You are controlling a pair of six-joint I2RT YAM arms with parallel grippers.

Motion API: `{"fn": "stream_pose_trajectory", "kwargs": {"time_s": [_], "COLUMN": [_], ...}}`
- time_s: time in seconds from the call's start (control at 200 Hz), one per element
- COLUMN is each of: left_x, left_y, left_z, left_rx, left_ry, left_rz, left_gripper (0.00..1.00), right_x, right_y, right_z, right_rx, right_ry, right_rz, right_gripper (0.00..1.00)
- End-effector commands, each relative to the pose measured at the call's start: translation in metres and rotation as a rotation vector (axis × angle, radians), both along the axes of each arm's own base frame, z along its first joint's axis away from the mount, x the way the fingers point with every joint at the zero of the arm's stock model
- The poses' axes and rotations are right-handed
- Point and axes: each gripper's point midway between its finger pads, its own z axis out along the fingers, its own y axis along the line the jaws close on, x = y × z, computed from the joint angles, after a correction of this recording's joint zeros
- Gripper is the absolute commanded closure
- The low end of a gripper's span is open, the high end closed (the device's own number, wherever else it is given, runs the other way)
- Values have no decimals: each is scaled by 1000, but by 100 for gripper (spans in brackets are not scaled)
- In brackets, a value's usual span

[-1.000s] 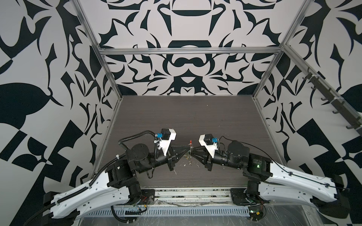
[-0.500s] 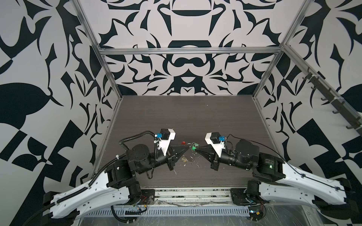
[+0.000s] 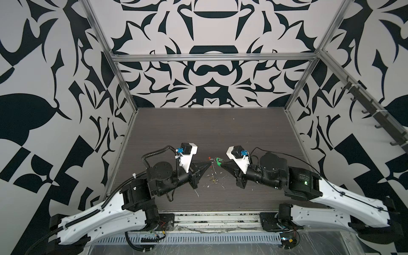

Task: Remove the keys from the keyring

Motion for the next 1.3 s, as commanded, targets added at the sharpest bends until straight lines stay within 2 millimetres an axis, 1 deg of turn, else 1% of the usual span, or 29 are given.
{"fn": "stream_pose_trajectory", "kwargs": {"time_s": [0.0, 0.12, 0.36, 0.475, 0.655, 0.855, 0.965, 1.06, 1.075, 1.135, 1.295], "left_x": [16, 20, 20, 19, 20, 18, 17, 18, 18, 19, 19], "left_y": [17, 16, 11, 7, 8, 11, 14, 17, 17, 19, 20], "left_z": [-15, -24, -32, -37, -44, -48, -49, -51, -51, -52, -55], "left_rx": [73, 102, 136, 159, 198, 228, 245, 254, 255, 255, 264], "left_ry": [48, 70, 94, 106, 121, 134, 139, 146, 148, 149, 159], "left_rz": [125, 147, 140, 126, 132, 134, 135, 149, 149, 159, 167], "left_gripper": [100, 100, 100, 100, 100, 100, 100, 100, 100, 100, 100], "right_x": [10, 9, 11, 11, 11, 14, 18, 20, 25, 27, 28], "right_y": [-14, -11, -6, -3, 2, -1, -5, -6, -9, -11, -9], "right_z": [62, 73, 92, 98, 104, 110, 113, 118, 119, 123, 133], "right_rx": [143, 168, 190, 180, 142, 76, 32, 25, 19, 22, 34], "right_ry": [-95, -103, -122, -132, -139, -164, -189, -205, -215, -225, -246], "right_rz": [-73, -62, -60, -51, -36, -43, -63, -70, -102, -116, -114], "right_gripper": [100, 100, 100, 100, 100, 100, 100, 100, 100, 100, 100]}}
